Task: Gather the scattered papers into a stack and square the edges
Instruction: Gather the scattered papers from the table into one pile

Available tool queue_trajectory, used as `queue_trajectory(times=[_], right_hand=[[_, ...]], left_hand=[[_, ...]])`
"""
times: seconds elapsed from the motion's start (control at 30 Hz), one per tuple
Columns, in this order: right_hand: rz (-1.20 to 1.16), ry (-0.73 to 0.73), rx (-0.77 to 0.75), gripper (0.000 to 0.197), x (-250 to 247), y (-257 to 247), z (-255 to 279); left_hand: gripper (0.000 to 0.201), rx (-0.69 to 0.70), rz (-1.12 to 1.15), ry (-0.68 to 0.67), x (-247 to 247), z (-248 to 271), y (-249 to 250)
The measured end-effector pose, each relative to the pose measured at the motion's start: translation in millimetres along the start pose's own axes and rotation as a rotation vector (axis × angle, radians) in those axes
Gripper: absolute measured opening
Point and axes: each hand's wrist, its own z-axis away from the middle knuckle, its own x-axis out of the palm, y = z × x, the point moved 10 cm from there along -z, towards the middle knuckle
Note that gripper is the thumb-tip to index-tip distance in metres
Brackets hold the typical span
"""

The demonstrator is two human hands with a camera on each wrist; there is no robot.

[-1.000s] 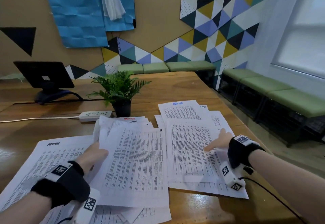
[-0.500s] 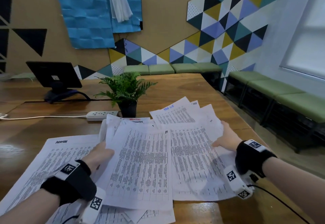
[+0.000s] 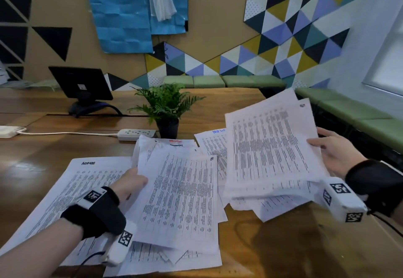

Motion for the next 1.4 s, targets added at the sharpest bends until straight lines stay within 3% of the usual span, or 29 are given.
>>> queue_trajectory(times=[0.13, 0.37, 0.53, 0.67, 0.77, 0.87, 0.97, 1.03, 1.1, 1.17, 1.27, 1.33, 1.4], right_hand=[[-0.066, -0.114, 0.115, 0.035, 22, 30, -2], [0.211, -0.203, 0.202, 0.045, 95, 108, 11], [0.759, 0.008, -0.005, 0.045, 83, 110, 3], [1.132, -0.022, 0.02, 0.048, 48, 101, 0], [1.412, -0.1, 0.024, 0.032, 41, 102, 7], [1.963, -0.029, -0.157, 0.043, 56, 97, 11], [2.133, -0.017, -0.339, 0.035, 88, 90, 18], [2.137, -0.005, -0.511, 0.033, 105, 73, 21], [2.008, -0.025, -0.518, 0.025, 107, 57, 15], [1.644, -0.083, -0.307, 0.008, 94, 49, 7], [1.146, -0.133, -0.001, 0.016, 82, 66, -4], [1.093, -0.231, 0.121, 0.034, 90, 98, -6], [1.041, -0.303, 0.22, 0.024, 107, 132, 2]], left_hand=[[0.039, -0.002, 0.148, -0.099, 17, 6, 4], [0.033, -0.023, 0.173, -0.155, 22, 4, 1], [0.025, -0.013, 0.155, -0.118, 15, 6, 0], [0.035, -0.039, 0.193, -0.12, 20, 2, -2], [0.035, -0.035, 0.212, -0.137, 29, 0, 1], [0.04, -0.053, 0.17, -0.139, 33, -5, -5], [0.05, -0.036, 0.187, -0.14, 30, -18, -14], [0.044, -0.022, 0.171, -0.13, 25, -10, -7], [0.032, -0.021, 0.137, -0.122, 22, -1, -3], [0.032, -0.041, 0.123, -0.112, 19, 1, -5], [0.031, -0.036, 0.137, -0.133, 22, 2, -1], [0.032, -0.036, 0.141, -0.141, 27, 3, -1], [0.03, -0.025, 0.183, -0.121, 29, 5, 1]])
